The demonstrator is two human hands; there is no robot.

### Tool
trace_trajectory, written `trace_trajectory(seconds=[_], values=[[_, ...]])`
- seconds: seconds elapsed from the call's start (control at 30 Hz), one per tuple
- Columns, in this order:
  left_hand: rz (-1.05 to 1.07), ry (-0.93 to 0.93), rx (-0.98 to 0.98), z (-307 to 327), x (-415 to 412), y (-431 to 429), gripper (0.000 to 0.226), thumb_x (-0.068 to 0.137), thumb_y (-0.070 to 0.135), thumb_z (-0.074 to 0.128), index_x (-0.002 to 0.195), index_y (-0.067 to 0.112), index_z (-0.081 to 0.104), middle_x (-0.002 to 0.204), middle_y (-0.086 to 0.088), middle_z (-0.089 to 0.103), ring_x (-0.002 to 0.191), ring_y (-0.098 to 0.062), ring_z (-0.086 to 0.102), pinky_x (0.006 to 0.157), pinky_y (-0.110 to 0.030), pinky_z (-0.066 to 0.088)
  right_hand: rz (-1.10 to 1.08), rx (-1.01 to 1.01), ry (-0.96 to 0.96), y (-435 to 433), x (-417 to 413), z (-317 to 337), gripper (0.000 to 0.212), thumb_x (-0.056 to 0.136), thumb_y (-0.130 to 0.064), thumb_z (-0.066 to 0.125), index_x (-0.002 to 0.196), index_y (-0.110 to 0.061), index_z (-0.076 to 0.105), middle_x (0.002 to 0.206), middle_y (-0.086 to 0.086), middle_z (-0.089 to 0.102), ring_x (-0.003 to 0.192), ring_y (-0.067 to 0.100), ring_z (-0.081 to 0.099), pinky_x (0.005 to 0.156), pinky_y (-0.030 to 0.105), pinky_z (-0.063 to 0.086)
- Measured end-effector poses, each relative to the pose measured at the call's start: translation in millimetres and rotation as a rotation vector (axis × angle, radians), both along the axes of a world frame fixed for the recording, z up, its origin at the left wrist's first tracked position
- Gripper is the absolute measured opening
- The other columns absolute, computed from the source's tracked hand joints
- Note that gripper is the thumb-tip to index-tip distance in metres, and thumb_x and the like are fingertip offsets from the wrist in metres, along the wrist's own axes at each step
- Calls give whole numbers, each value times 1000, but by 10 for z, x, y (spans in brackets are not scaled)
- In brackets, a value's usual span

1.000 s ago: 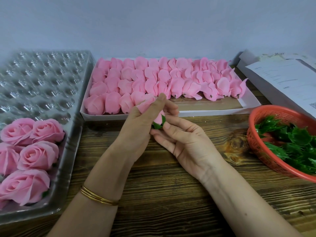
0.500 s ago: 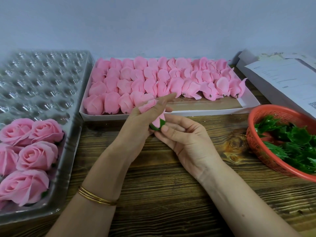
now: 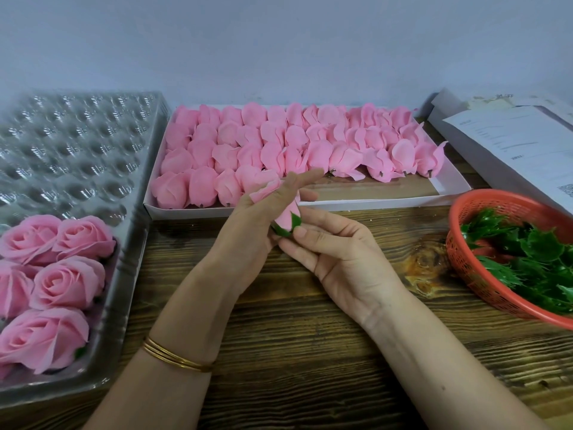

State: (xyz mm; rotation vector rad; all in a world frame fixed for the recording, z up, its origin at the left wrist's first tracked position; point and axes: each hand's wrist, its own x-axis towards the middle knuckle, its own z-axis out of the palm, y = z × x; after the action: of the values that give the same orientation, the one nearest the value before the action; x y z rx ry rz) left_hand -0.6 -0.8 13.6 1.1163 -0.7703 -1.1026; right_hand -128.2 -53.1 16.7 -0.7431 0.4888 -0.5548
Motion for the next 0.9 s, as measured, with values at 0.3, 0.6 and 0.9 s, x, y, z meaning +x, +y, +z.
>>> trace_trajectory(seconds=[0.3,0.6,0.9], values=[[-47,-19,34,-20,25,-20,44,77,55,64,114,33,75,107,4,71,101,-18,68,90,-35,55,-68,-84,23,18,13,-28,36,63,4,70,99,3,70,90,17,75,86,25,74,79,30,61],[-106,-17,45,-33,9,-14,33,85,45,59,112,34,76,105,7,73,96,-17,72,81,-30,57,-51,-164,77,-8,-19,-41,40,58,1,73,98,1,72,90,16,75,85,22,73,80,29,60],[-125,54,54,-42,-3,-31,35,83,34,63,116,28,73,107,3,73,105,-18,69,85,-31,57,-61,-232,115,-42,-12,-82,53,57,-1,75,108,7,68,97,18,72,88,23,68,92,37,56]])
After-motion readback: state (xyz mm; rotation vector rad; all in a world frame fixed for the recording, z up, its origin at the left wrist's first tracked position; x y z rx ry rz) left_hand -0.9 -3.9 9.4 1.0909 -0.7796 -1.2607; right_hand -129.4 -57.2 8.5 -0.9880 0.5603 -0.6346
